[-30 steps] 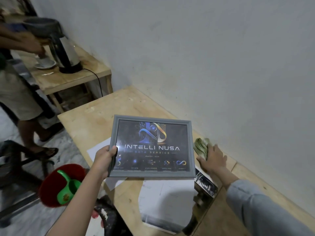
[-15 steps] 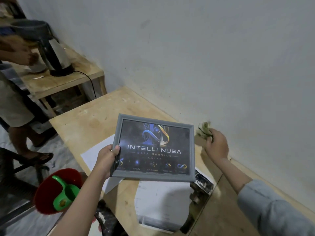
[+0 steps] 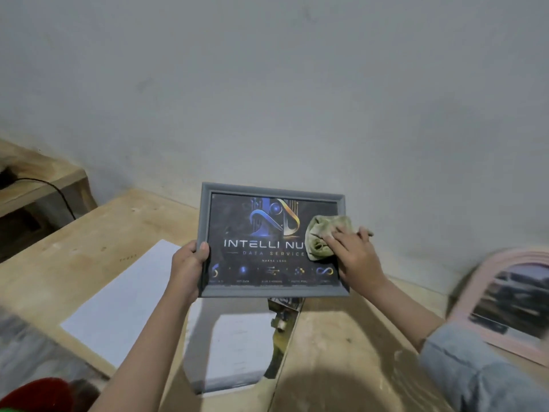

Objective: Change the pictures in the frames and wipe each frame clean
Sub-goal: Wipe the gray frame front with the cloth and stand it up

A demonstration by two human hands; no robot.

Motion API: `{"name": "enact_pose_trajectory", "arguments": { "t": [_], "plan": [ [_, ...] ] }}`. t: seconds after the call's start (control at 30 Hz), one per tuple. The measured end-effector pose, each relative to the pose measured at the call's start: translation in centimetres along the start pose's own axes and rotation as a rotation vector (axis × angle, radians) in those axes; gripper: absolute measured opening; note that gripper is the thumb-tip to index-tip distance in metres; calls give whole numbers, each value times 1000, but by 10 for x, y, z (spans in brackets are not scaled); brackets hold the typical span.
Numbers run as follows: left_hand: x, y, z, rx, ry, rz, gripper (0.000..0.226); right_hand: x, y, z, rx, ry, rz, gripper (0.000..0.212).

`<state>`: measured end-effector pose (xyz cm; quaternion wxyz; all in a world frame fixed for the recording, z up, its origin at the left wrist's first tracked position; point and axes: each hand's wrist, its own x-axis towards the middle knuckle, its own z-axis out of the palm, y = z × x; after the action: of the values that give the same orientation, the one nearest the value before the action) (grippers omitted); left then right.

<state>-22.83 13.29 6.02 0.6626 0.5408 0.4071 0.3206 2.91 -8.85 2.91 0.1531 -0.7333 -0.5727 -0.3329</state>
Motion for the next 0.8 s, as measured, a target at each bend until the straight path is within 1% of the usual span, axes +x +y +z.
{"name": "enact_pose_trajectory", "arguments": {
  "t": [0.1,0.2,0.27,0.37,0.4,0.43,0.47,0.53,0.6,0.63,0.67,0.73,0.8],
  "plan": [
    [-9,-2,28,4,-14,-1,26,-42,7,-26,27,-55,12,55],
    [-21,-5,55,10,-12,2,26,-79,13,-51,165,-204,84,48],
    [-32,-6,74,60,-13,17,28,-96,20,-71,298,-363,203,45],
    [-49,-9,98,114,-25,26,25,-95,35,-111,504,-597,421,31],
    [-55,-10,105,109,-32,22,23,-93,42,-125,564,-652,462,28],
    [-60,-10,111,102,-38,18,22,-89,50,-138,599,-662,490,27],
    [-65,-10,116,97,-41,21,22,-84,58,-149,613,-613,520,29],
    [-76,-9,128,90,-50,38,26,-77,80,-166,518,-378,523,37],
    [-86,-7,135,89,-71,59,28,-69,100,-169,335,-153,419,45],
    [-91,-6,140,87,-89,70,29,-68,110,-168,236,-99,352,49],
    [-97,-6,145,78,-107,81,30,-67,118,-167,140,-84,281,51],
    [-105,-4,150,50,-139,85,30,-72,129,-160,0,-144,156,54],
    [-109,-3,152,32,-153,89,29,-85,130,-155,-40,-194,107,57]
  ]
}}
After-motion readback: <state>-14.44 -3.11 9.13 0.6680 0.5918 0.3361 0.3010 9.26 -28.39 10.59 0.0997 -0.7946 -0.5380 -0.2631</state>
